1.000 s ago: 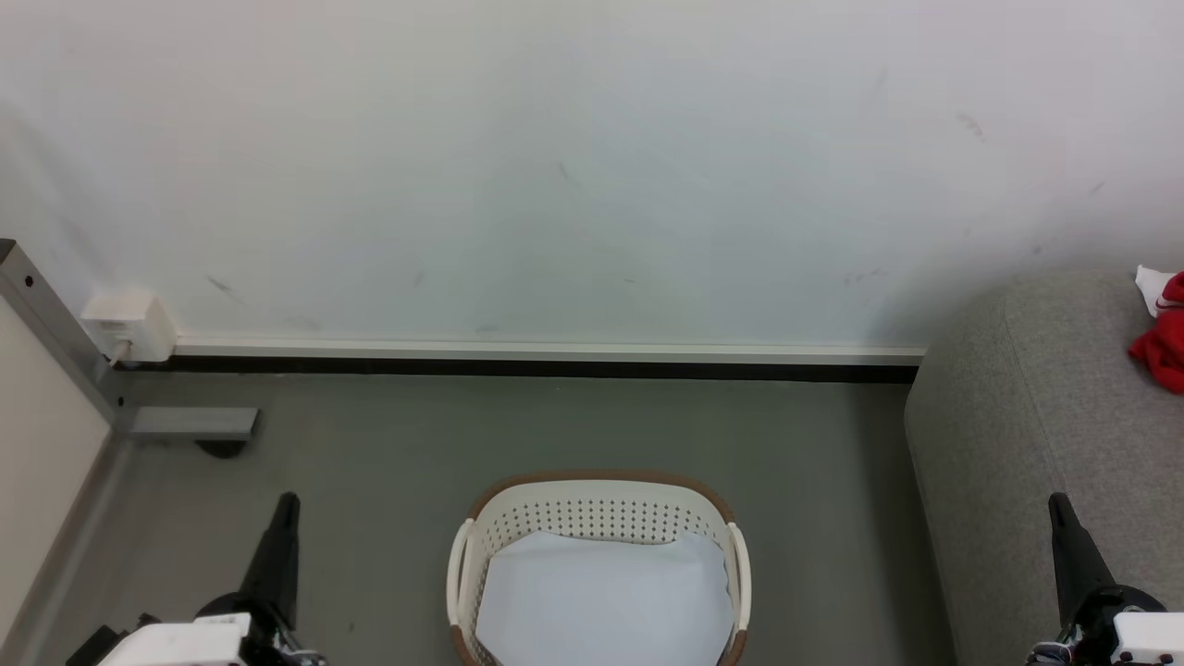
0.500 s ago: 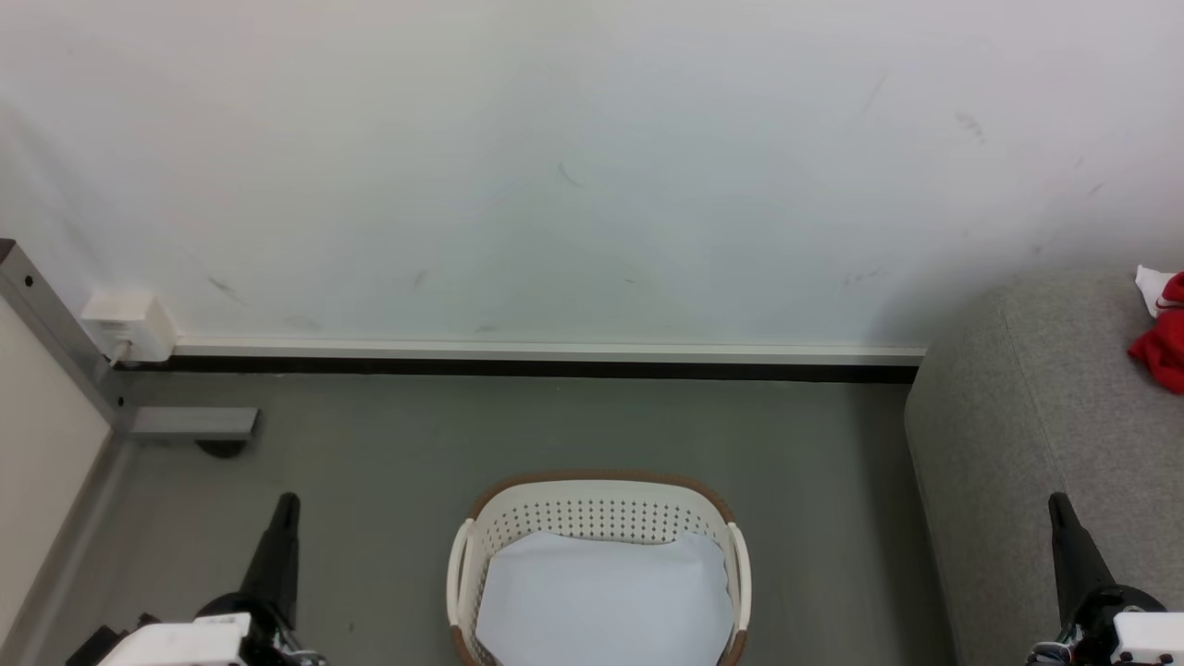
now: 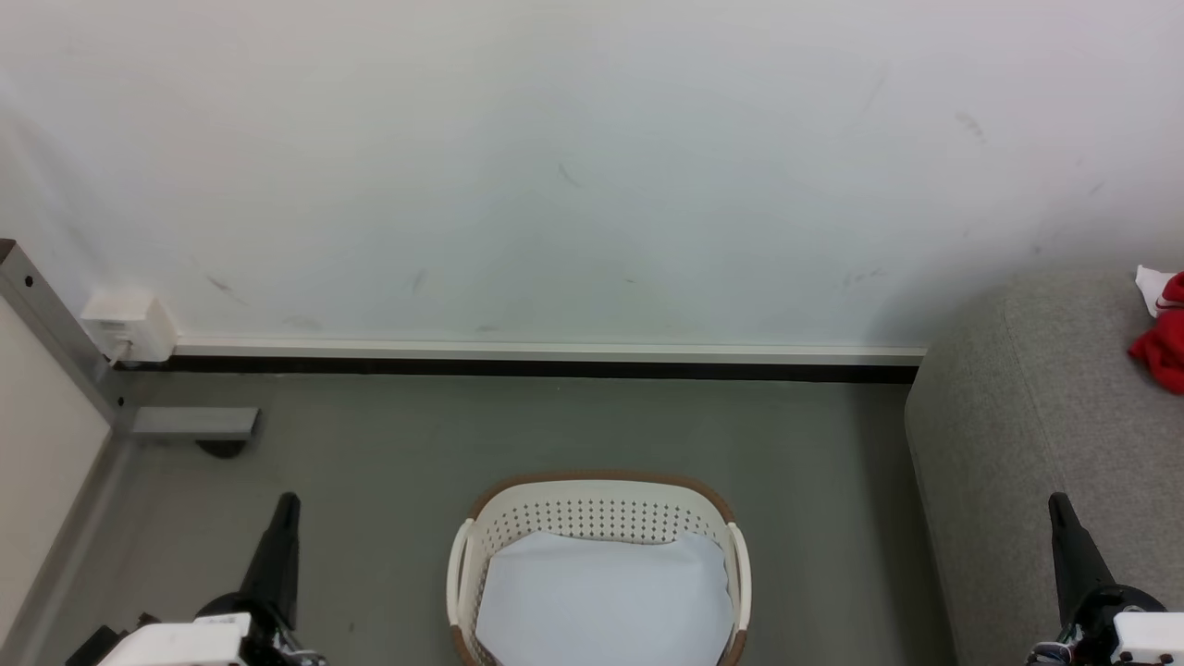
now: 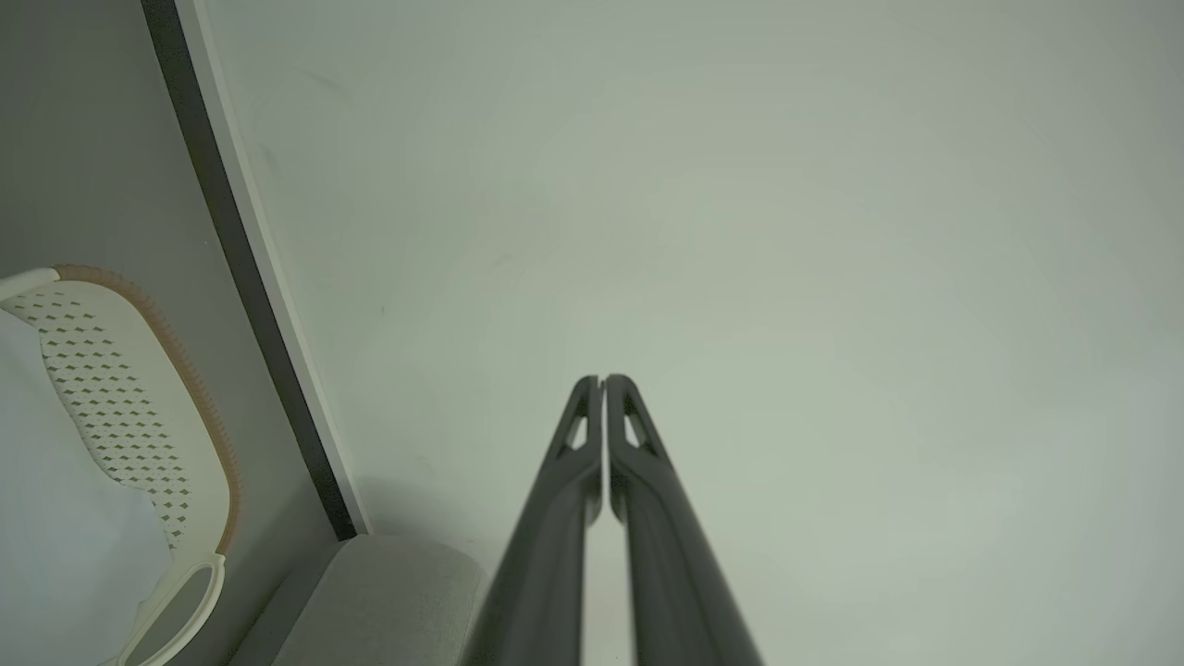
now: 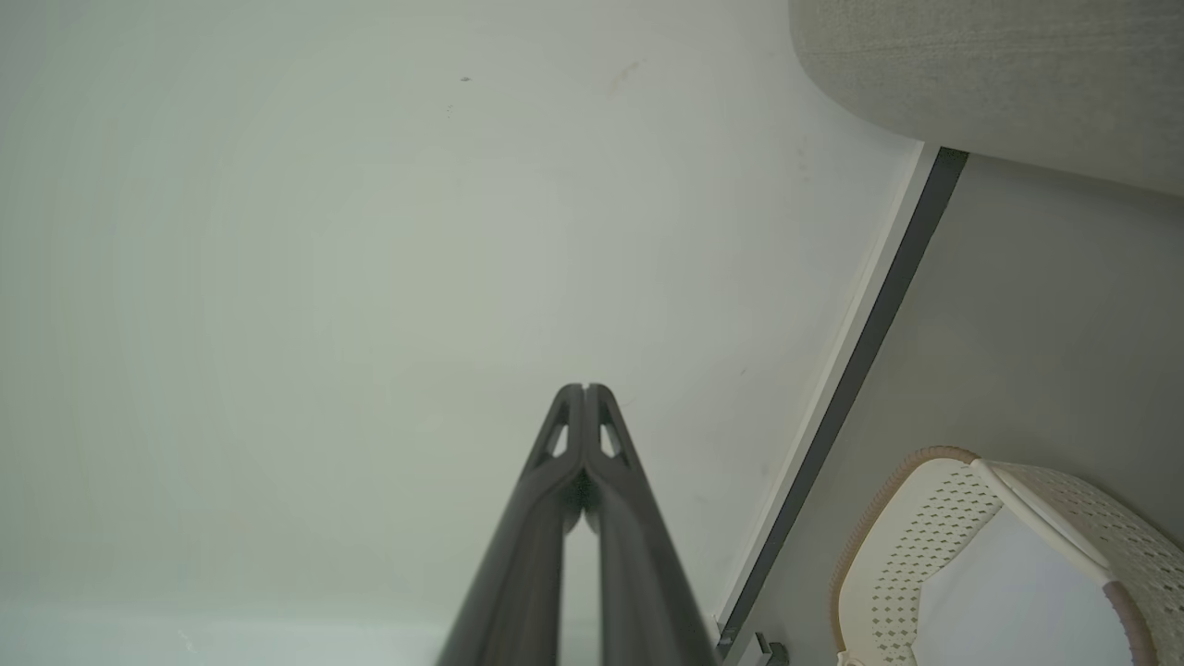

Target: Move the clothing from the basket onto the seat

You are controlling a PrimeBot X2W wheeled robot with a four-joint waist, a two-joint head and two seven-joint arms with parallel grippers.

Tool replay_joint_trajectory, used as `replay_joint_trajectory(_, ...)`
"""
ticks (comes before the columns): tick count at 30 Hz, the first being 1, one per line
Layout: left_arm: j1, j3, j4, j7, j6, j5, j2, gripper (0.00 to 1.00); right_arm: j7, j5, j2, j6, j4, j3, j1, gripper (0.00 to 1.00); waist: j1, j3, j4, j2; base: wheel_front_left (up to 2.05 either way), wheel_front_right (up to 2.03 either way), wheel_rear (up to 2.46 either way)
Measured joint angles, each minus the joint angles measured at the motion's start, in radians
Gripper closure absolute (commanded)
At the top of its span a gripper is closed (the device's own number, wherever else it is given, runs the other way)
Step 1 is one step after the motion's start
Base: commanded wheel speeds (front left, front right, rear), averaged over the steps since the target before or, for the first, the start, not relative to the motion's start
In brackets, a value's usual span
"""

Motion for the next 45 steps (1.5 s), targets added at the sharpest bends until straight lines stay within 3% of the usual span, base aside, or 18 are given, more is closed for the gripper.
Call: replay_joint_trajectory(45,0.000,0.000,0.000,0.000,0.000,0.000,0.000,1.00,0.000,0.000,0.000,0.000,0.000,0.000,0.000,1.00,0.0000,0.000,0.000,0.0000,0.00,0.00,0.00)
